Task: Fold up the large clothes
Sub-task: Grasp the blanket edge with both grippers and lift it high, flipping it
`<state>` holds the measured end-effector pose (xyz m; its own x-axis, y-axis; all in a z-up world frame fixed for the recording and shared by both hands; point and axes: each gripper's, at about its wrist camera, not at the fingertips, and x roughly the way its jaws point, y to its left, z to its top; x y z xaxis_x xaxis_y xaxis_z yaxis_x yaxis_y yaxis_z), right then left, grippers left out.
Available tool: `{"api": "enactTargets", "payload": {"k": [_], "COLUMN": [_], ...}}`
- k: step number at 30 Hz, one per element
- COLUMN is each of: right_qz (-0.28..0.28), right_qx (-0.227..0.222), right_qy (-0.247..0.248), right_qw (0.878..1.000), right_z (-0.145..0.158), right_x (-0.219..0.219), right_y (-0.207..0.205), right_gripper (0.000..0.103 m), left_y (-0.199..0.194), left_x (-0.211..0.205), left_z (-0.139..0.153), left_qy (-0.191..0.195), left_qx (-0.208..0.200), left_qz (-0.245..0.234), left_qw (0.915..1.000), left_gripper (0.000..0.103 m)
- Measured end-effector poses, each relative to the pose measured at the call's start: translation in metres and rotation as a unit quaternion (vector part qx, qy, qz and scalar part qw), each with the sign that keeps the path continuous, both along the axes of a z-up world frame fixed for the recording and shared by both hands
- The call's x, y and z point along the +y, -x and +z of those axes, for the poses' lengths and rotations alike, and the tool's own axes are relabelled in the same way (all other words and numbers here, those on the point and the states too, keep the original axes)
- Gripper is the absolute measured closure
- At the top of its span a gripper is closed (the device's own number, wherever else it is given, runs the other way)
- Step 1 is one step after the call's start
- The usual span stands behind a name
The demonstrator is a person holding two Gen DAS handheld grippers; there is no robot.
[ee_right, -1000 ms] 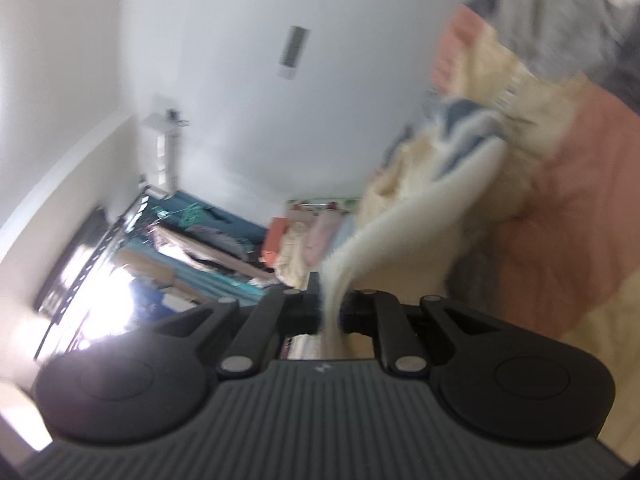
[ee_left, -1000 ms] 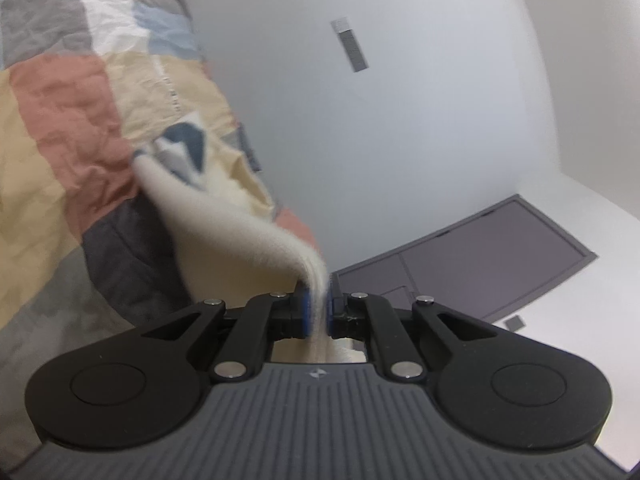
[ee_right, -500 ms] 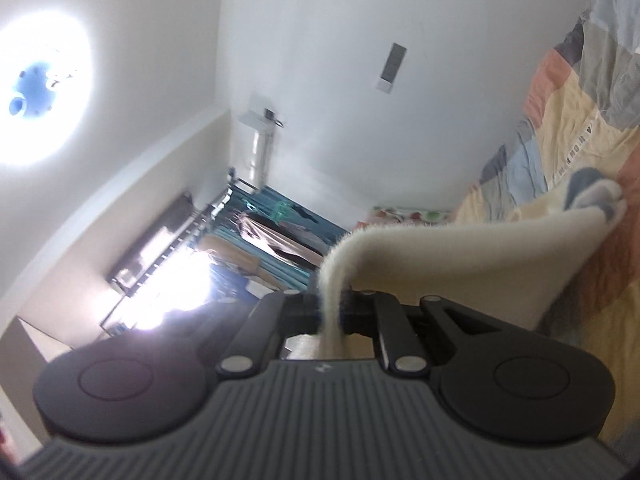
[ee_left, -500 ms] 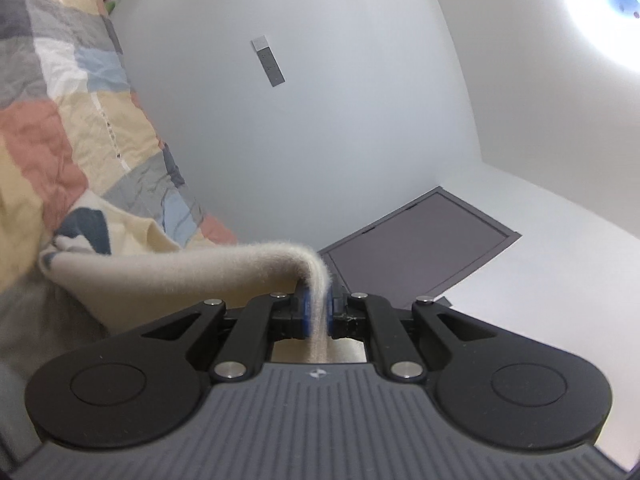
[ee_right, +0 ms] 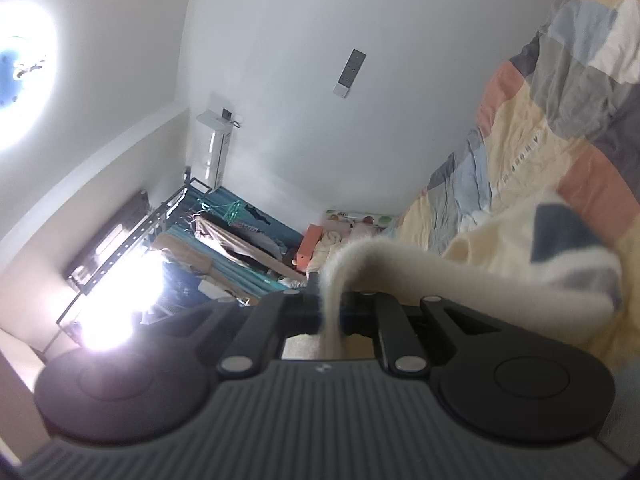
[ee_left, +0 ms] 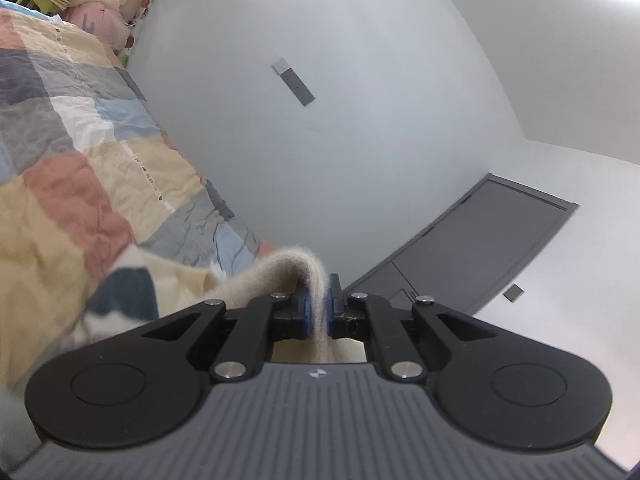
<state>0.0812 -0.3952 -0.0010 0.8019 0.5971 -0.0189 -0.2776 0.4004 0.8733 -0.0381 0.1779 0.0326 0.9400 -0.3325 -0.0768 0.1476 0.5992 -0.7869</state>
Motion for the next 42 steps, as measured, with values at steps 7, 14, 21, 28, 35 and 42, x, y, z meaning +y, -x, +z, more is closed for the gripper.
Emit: {"api": "enactTargets", "payload": {"k": [7, 14, 21, 28, 35, 42], "right_qz": [-0.032, -0.062, -0.054, -0.054, -0.048, -0.048], "right_qx": [0.032, 0.108, 0.139, 0.193, 0.185, 0.188], "right_qy": [0.006, -0.012, 0.021, 0.015, 0.025, 0.016], "right_qw": [0.999, 0.992, 0.989, 0.98, 0.981, 0.981], "right_z": [-0.012, -0.083, -0.11, -0.162, -0.184, -0.191], "right_x": [0.005, 0.005, 0.01, 0.008, 0.016, 0.016], "right_y": [-0.104, -0.187, -0.231, -0.266, -0.293, -0.295], "right_gripper": [0.093, 0.093, 0.092, 0.091, 0.091, 0.091], "left_y": [-0.122, -0.22, -0.29, -0.336, -0.367, -0.375], "left_x": [0.008, 0.019, 0.035, 0.034, 0.039, 0.041], "left_z": [-0.003, -0.071, -0.119, -0.169, -0.194, -0.21], "left_qy": [-0.048, -0.029, -0.037, -0.067, -0.086, -0.078], "left_qx": [-0.002, 0.054, 0.129, 0.183, 0.191, 0.209], "left_qz": [0.042, 0.053, 0.06, 0.073, 0.079, 0.061], "left_qw": [0.998, 0.9967, 0.9892, 0.9781, 0.9747, 0.9729], "left_gripper": [0.095, 0.095, 0.094, 0.094, 0.094, 0.093]}}
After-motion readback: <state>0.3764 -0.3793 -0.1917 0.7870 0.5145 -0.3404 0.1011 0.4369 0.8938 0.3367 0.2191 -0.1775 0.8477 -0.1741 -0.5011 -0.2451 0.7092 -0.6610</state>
